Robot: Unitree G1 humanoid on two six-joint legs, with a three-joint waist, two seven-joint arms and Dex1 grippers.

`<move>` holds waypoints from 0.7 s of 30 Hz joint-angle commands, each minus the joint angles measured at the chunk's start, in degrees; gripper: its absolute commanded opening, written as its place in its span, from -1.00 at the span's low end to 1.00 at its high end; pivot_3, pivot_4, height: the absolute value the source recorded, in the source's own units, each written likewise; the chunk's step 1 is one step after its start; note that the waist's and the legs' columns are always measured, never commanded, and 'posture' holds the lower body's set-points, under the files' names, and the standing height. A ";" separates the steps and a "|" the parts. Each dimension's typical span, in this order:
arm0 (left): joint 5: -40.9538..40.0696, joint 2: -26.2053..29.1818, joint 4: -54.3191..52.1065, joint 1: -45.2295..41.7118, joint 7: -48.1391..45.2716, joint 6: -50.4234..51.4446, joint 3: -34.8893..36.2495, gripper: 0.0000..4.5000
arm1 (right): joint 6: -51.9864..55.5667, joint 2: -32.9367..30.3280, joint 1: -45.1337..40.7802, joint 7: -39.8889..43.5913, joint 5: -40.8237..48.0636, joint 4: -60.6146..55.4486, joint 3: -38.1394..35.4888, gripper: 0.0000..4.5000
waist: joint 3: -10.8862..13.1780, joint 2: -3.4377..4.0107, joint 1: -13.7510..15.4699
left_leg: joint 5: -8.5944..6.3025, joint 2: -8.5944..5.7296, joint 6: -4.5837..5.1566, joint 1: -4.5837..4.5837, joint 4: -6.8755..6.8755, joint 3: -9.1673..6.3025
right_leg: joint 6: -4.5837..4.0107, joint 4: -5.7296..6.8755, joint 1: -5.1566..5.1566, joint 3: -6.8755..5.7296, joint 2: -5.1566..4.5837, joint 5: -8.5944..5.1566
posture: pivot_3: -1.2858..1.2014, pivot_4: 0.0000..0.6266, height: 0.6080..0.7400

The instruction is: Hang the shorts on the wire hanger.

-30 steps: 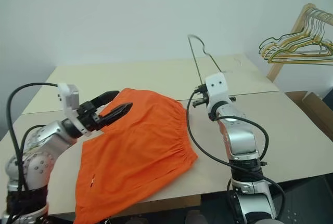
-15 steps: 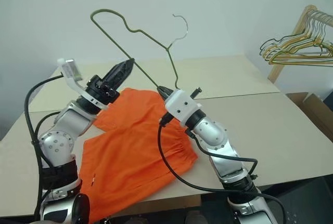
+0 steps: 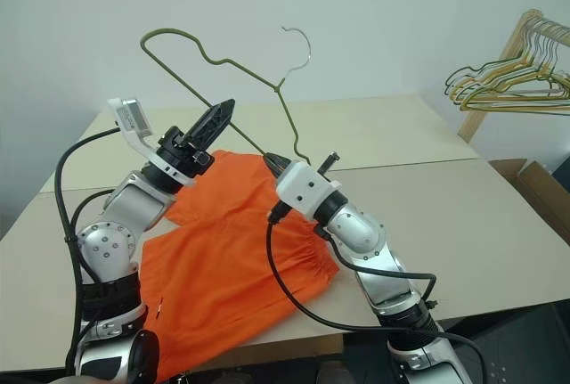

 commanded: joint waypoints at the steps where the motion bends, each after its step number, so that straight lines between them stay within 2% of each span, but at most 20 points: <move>1: 1.10 0.29 -0.66 -1.56 0.01 -1.94 -0.43 -0.92 | -2.06 0.44 -0.40 -0.46 -0.84 -1.05 -0.26 -1.00 | 0.00 0.00 0.01 | 0.00 0.00 0.00 0.00 0.00 0.00 | 0.00 0.00 0.00 0.00 0.00 0.00 | 0.02 -1.00 1.00; 2: 1.31 0.16 -0.64 -1.51 0.14 -2.21 -0.46 -0.97 | -2.17 0.36 -0.39 -0.61 -1.31 -0.94 -0.22 -1.00 | 0.00 0.00 0.02 | 0.00 0.00 0.00 0.00 0.00 0.00 | 0.00 0.00 0.00 0.00 0.00 0.00 | 0.02 -1.00 1.00; 5: 3.39 0.24 -0.66 -1.41 0.45 -3.26 -1.16 -0.97 | -1.96 -0.38 -0.70 0.31 -1.96 -0.65 -0.16 -1.00 | 0.00 -0.01 0.06 | 0.00 0.00 0.00 0.00 0.00 0.00 | 0.00 -0.01 0.00 0.00 0.00 0.00 | 0.02 -1.00 1.00; 9: 6.18 0.78 -0.88 -0.91 -1.14 -5.01 -2.36 -1.00 | -2.39 -1.37 -1.09 1.82 -2.20 -0.15 0.00 -0.51 | 0.01 -0.02 0.02 | 0.00 -0.01 0.00 0.00 0.00 0.00 | 0.00 -0.03 0.02 0.00 0.00 0.00 | 0.02 -1.00 1.00; 13: 8.72 2.59 -0.28 -0.57 -4.40 -7.01 -2.18 -1.00 | -3.65 -1.33 -1.04 1.15 -2.83 0.80 -0.89 0.18 | 0.01 -0.02 0.00 | 0.00 0.01 0.00 0.00 -0.01 0.01 | 0.00 -0.02 0.00 0.00 0.01 0.00 | 0.02 -1.00 1.00; 15: 10.09 4.33 0.05 -0.44 -6.08 -7.55 -2.16 -1.00 | -3.06 -1.76 -0.70 3.18 -0.39 0.47 -1.79 0.43 | 0.01 -0.02 0.02 | 0.00 0.00 0.00 0.00 -0.01 0.01 | 0.00 -0.02 0.01 0.00 0.01 0.00 | 0.02 -1.00 1.00; 18: 9.34 8.11 0.77 -1.91 -8.61 -7.25 0.02 -1.00 | 4.33 -2.79 0.84 9.35 11.83 -3.34 -6.91 0.83 | 0.05 -0.07 0.07 | 0.00 0.00 0.01 0.00 -0.01 0.00 | 0.00 -0.04 0.03 -0.01 0.01 0.00 | 0.03 -1.00 1.00; 21: 6.66 12.88 0.85 -1.59 -15.39 -6.54 1.97 -1.00 | 16.52 -6.13 1.18 17.50 29.15 -6.61 -13.64 0.83 | 0.13 -0.16 0.20 | -0.02 0.02 0.05 -0.03 -0.01 -0.04 | 0.00 -0.05 0.01 -0.04 0.00 0.00 | 0.03 -1.00 1.00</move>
